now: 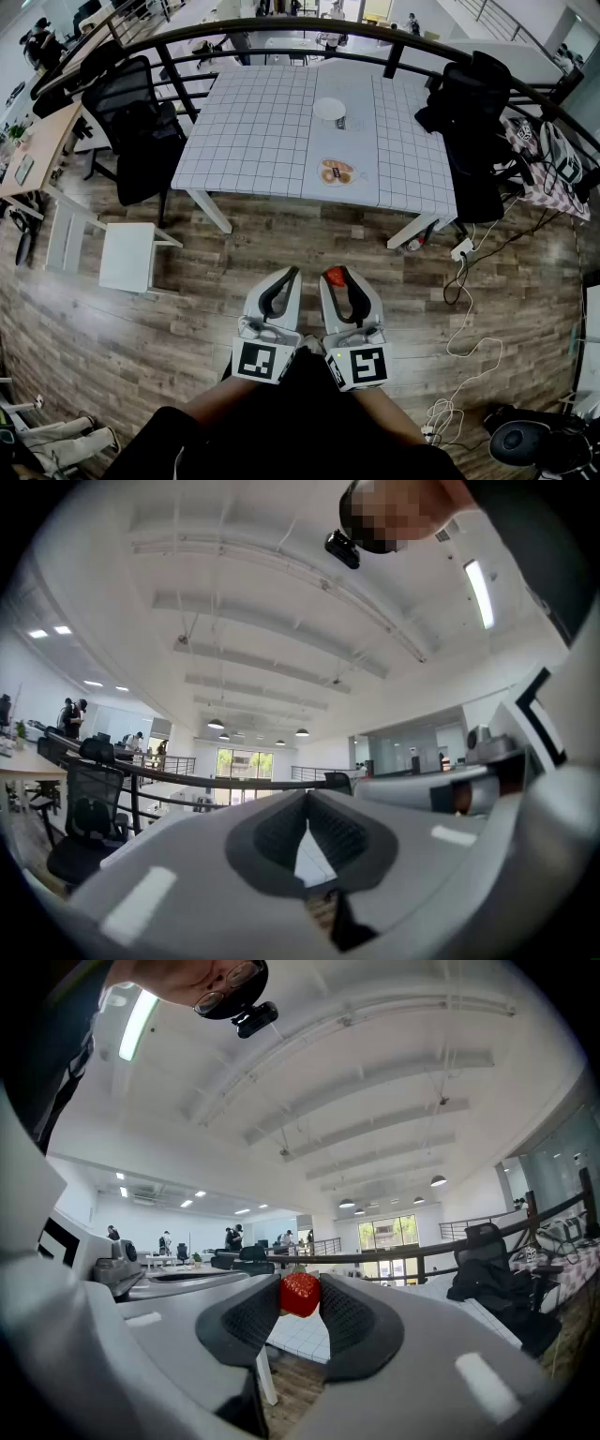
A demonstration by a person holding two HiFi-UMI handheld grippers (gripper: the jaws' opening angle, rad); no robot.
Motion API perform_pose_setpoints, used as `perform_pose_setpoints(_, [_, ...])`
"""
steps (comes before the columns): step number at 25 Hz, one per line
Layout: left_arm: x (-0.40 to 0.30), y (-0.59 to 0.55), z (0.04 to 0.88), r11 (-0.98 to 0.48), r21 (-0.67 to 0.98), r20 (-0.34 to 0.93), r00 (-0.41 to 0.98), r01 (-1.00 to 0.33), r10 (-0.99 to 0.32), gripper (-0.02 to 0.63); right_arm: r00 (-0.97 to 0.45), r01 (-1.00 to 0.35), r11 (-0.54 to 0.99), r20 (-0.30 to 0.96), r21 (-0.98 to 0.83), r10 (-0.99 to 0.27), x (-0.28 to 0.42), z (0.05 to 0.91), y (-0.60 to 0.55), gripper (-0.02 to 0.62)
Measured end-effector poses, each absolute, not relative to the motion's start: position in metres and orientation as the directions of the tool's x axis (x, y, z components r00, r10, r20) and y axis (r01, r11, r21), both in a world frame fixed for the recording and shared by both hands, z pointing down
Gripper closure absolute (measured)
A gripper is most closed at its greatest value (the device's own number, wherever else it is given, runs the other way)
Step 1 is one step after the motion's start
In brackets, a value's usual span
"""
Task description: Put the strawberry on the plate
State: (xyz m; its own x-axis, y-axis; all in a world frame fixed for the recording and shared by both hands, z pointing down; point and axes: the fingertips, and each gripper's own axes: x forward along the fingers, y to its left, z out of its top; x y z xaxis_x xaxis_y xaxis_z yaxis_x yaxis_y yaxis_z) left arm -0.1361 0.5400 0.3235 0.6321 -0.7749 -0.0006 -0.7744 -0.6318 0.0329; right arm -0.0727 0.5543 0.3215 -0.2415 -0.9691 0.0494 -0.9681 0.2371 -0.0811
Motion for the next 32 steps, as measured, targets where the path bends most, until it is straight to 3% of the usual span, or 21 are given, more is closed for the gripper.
perform_pose_setpoints(20, [-0.109, 0.51, 0.331, -0.638, 0.022, -0.025, 0.638, -0.77, -0.77, 0.597, -0.143, -0.98, 0.139, 0.02, -0.145, -0.99, 0.002, 0.332, 0.554, 0.468])
perform_pose_setpoints(32, [-0.061, 0.374, 0.348, -0.682, 0.078, -0.032, 0.682, -0.727, -0.731, 0.597, -0.016, -0.994, 0.011, 0.041, -0.104, -0.999, 0.059, 0.332, 0.441, 0.468])
